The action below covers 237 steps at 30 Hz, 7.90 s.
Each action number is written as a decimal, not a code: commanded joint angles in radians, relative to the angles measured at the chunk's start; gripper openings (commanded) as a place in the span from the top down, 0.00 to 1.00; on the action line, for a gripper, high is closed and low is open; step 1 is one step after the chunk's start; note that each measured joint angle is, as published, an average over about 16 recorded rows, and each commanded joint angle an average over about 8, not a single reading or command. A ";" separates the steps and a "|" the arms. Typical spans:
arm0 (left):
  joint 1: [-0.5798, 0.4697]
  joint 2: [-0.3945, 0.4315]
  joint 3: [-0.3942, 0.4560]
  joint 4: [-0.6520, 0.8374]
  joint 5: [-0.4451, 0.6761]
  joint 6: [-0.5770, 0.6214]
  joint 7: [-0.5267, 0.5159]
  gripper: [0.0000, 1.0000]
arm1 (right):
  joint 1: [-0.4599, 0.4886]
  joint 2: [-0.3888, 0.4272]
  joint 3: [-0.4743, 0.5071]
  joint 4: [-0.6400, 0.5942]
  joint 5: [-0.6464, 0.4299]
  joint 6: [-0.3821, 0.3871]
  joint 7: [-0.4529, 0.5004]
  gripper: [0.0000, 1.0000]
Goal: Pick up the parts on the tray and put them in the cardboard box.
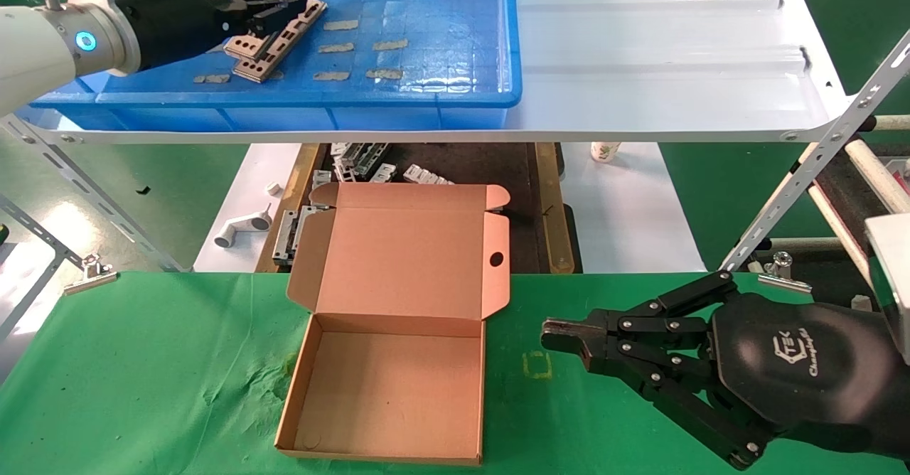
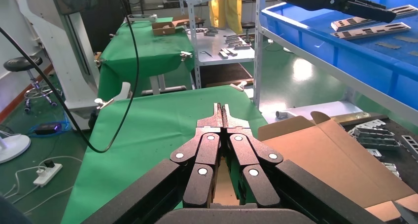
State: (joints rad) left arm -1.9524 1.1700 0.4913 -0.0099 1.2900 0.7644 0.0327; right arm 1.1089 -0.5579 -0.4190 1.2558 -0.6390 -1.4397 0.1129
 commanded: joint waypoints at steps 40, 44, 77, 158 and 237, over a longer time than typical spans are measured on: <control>0.002 0.002 0.005 0.009 0.007 0.009 -0.017 0.99 | 0.000 0.000 0.000 0.000 0.000 0.000 0.000 1.00; 0.001 0.001 0.005 0.007 0.007 0.017 -0.015 1.00 | 0.000 0.000 0.000 0.000 0.000 0.000 0.000 1.00; -0.002 -0.005 0.002 0.007 0.003 0.018 -0.013 1.00 | 0.000 0.000 0.000 0.000 0.000 0.000 0.000 1.00; 0.003 -0.036 0.009 0.007 0.014 0.057 -0.102 1.00 | 0.000 0.000 0.000 0.000 0.000 0.000 0.000 1.00; 0.000 -0.038 0.017 0.006 0.025 0.113 0.044 1.00 | 0.000 0.000 -0.001 0.000 0.000 0.000 0.000 1.00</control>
State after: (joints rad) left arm -1.9531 1.1314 0.5081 -0.0038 1.3150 0.8780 0.0763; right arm 1.1091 -0.5577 -0.4197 1.2558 -0.6385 -1.4394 0.1126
